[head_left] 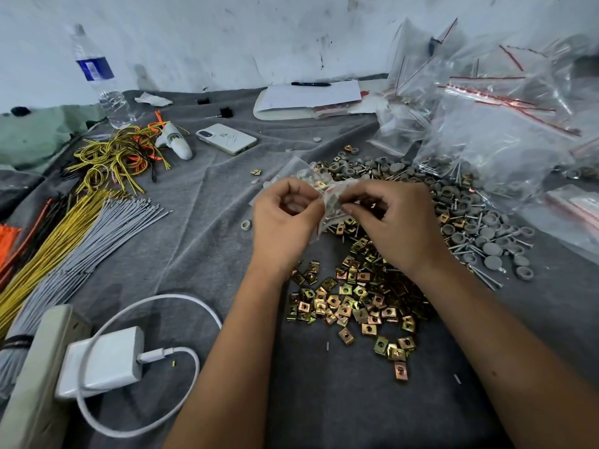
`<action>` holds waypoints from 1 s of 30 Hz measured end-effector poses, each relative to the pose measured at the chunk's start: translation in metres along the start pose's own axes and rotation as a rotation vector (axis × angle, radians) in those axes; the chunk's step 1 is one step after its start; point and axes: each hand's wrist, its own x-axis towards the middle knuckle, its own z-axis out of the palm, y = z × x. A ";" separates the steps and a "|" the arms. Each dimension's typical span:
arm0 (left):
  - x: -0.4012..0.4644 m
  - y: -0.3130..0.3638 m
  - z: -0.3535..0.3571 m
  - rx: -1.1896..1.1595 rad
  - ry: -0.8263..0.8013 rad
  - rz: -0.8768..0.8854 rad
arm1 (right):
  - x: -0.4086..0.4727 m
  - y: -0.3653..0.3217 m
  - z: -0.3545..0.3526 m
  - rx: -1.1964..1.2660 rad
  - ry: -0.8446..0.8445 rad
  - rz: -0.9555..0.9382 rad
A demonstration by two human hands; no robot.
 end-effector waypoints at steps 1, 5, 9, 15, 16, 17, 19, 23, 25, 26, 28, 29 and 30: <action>0.001 -0.001 -0.002 -0.027 0.030 -0.009 | 0.000 -0.001 0.000 -0.001 0.019 -0.016; 0.006 -0.003 -0.008 -0.167 0.232 -0.066 | -0.001 -0.002 0.001 -0.017 0.141 -0.058; 0.013 0.000 -0.017 -0.348 0.385 -0.123 | -0.007 -0.005 0.010 -0.046 -0.162 -0.116; 0.014 0.003 -0.020 -0.487 0.411 -0.182 | -0.011 -0.016 0.035 -0.165 -0.661 -0.200; 0.013 0.004 -0.021 -0.488 0.412 -0.186 | -0.010 -0.016 0.037 -0.162 -0.681 -0.185; 0.013 0.004 -0.020 -0.489 0.413 -0.189 | -0.010 -0.016 0.037 -0.146 -0.688 -0.167; 0.013 0.003 -0.021 -0.491 0.411 -0.194 | -0.009 -0.014 0.036 -0.105 -0.705 -0.130; 0.013 0.004 -0.020 -0.485 0.402 -0.201 | -0.009 -0.012 0.031 -0.090 -0.734 -0.071; 0.013 0.004 -0.020 -0.477 0.400 -0.199 | -0.009 -0.010 0.027 -0.074 -0.688 -0.040; 0.013 0.004 -0.019 -0.471 0.400 -0.197 | -0.009 -0.010 0.025 -0.041 -0.652 -0.009; 0.012 0.005 -0.019 -0.448 0.397 -0.192 | -0.009 -0.009 0.021 0.040 -0.559 0.060; 0.012 0.005 -0.019 -0.433 0.393 -0.189 | -0.009 -0.008 0.020 0.074 -0.511 0.090; 0.011 0.006 -0.018 -0.419 0.389 -0.186 | -0.008 -0.008 0.019 0.101 -0.471 0.113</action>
